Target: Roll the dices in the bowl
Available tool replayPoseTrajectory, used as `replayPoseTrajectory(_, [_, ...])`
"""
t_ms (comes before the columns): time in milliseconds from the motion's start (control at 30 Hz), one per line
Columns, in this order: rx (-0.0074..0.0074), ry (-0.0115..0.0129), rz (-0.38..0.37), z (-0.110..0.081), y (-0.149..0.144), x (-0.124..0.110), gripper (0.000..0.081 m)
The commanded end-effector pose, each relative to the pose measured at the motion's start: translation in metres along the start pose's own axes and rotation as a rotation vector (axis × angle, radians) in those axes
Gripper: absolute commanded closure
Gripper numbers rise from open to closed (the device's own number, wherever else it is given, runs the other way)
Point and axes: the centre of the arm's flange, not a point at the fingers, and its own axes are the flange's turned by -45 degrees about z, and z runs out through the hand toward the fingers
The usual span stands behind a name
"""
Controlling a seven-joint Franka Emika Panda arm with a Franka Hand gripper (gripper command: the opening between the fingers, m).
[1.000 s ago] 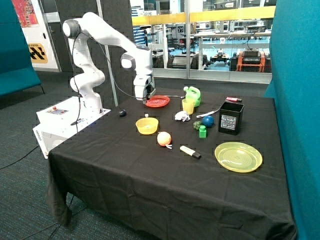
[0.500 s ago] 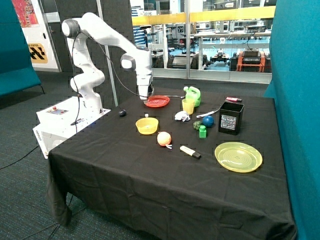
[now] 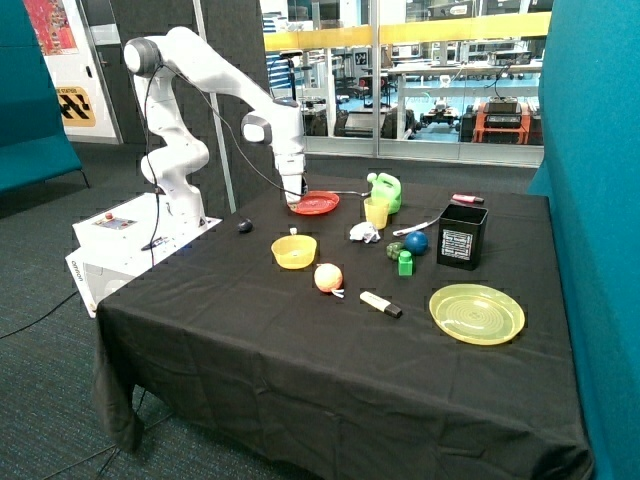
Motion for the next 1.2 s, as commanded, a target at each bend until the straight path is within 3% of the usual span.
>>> replayPoseTrajectory(0, [0.004, -0.0024, -0.048, 0.015, 0.0, 0.003, 0.0619])
replayPoseTrajectory(200, [0.004, -0.0024, -0.055, 0.023, -0.005, 0.0, 0.0644])
replayPoseTrajectory(800, [0.004, -0.0023, -0.081, 0.041, -0.017, -0.004, 0.0271])
replayPoseTrajectory(967, [0.004, -0.0023, -0.071, 0.046, -0.015, -0.008, 0.0227])
replayPoseTrajectory(1167, [0.004, -0.0024, -0.062, 0.052, -0.01, -0.015, 0.0246])
